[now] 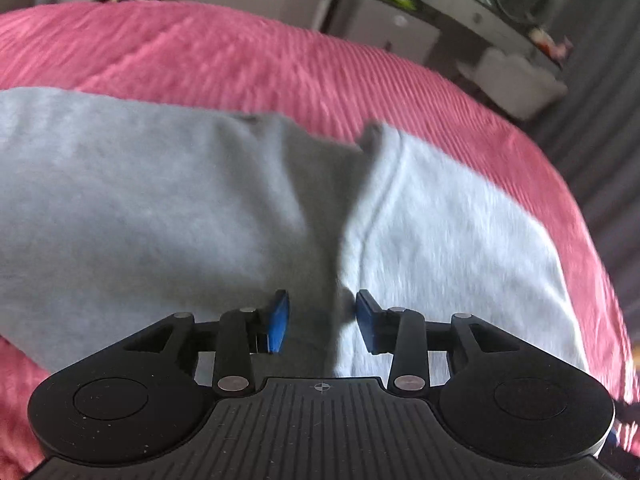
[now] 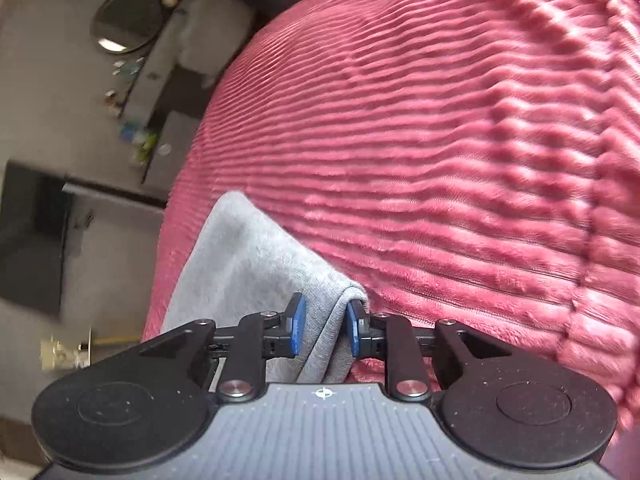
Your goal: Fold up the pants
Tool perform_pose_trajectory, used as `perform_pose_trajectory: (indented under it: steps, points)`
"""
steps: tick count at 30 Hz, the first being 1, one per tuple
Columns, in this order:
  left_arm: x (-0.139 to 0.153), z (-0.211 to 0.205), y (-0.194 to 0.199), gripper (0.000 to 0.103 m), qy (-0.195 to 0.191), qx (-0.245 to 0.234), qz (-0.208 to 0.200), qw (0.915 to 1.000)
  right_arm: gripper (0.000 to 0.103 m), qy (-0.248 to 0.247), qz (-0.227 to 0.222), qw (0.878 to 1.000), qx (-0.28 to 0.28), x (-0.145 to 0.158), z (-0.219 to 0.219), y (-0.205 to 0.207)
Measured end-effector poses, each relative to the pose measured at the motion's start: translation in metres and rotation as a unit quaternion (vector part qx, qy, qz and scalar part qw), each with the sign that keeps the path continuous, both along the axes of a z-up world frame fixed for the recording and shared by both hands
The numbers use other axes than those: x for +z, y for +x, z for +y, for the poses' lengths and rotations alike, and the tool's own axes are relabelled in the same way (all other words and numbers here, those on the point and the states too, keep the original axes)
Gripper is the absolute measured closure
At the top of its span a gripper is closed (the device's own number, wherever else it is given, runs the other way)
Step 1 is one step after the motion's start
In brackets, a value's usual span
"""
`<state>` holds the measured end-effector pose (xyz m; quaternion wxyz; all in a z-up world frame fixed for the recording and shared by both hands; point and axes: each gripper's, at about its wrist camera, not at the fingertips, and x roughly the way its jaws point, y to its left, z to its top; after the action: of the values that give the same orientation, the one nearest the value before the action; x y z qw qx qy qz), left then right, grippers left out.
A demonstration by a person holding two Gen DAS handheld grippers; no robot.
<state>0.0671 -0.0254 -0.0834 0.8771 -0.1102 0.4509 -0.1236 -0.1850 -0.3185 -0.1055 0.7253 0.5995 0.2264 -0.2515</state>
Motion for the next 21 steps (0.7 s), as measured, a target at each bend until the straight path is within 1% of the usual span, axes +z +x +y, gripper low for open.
perform_pose_trajectory:
  steps: [1,2,3,4,5,6,7,8,9,10,11,12,13,14,15,16,17,18,20,21]
  points:
    - [0.006,0.002,0.0,0.062,0.002,0.005,-0.011,0.9999,0.077,0.003,0.003,1.0,-0.005,0.006,0.002,0.0]
    - [0.012,0.003,0.0,0.062,0.008,0.009,-0.028,0.9996,0.07,-0.003,0.01,1.0,-0.006,0.012,0.004,0.001]
    - [0.017,0.003,-0.002,0.061,0.014,0.01,-0.041,0.999,0.065,-0.012,0.022,1.0,-0.005,0.019,0.007,0.003]
    - [0.023,0.004,-0.003,0.056,0.021,0.011,-0.059,0.998,0.06,-0.031,0.035,0.999,-0.013,0.026,0.01,0.001]
    - [0.027,0.004,-0.002,0.052,0.027,0.012,-0.071,0.9971,0.058,-0.059,0.04,0.997,-0.02,0.035,0.015,0.0]
    - [0.031,0.003,-0.001,0.051,0.032,0.01,-0.083,0.996,0.058,-0.089,0.044,0.995,-0.026,0.045,0.018,-0.001]
    - [0.033,0.001,0.0,0.05,0.033,0.003,-0.092,0.9952,0.055,-0.117,0.04,0.992,-0.037,0.056,0.02,-0.003]
    - [0.035,-0.004,0.002,0.049,0.032,-0.008,-0.098,0.9946,0.054,-0.145,0.024,0.988,-0.04,0.064,0.022,-0.003]
    - [0.035,-0.009,0.003,0.049,0.027,-0.018,-0.099,0.9945,0.051,-0.179,0.006,0.984,-0.024,0.072,0.025,0.002]
    - [0.036,-0.015,0.005,0.049,0.022,-0.028,-0.099,0.9944,0.046,-0.208,-0.007,0.978,0.004,0.075,0.028,0.012]
    - [0.037,-0.022,0.008,0.049,0.017,-0.039,-0.101,0.994,0.046,-0.22,-0.02,0.975,0.038,0.073,0.03,0.026]
    - [0.038,-0.028,0.011,0.049,0.012,-0.049,-0.108,0.9928,0.046,-0.211,-0.034,0.974,0.075,0.067,0.031,0.04]
    - [0.041,-0.035,0.012,0.048,0.01,-0.059,-0.115,0.9916,0.046,-0.19,-0.051,0.975,0.1,0.056,0.031,0.053]
    - [0.043,-0.045,0.015,0.047,0.009,-0.076,-0.118,0.99,0.046,-0.169,-0.068,0.976,0.122,0.044,0.032,0.064]
    - [0.042,-0.053,0.018,0.047,0.007,-0.088,-0.121,0.9888,0.046,-0.151,-0.076,0.976,0.134,0.03,0.033,0.073]
    - [0.041,-0.058,0.02,0.047,0.005,-0.095,-0.125,0.9876,0.046,-0.14,-0.072,0.977,0.141,0.015,0.034,0.081]
    - [0.039,-0.067,0.023,0.046,0.003,-0.104,-0.131,0.9859,0.05,-0.129,-0.056,0.978,0.154,0.001,0.033,0.088]
    - [0.036,-0.074,0.027,0.046,0.007,-0.112,-0.132,0.985,0.051,-0.121,-0.035,0.98,0.157,-0.012,0.033,0.091]
    - [0.026,-0.088,0.037,0.047,0.015,-0.11,-0.123,0.9862,0.051,-0.125,-0.065,0.979,0.147,-0.022,0.03,0.082]
    - [0.021,-0.094,0.044,0.047,0.015,-0.109,-0.114,0.9874,0.051,-0.124,-0.069,0.978,0.151,-0.023,0.029,0.081]
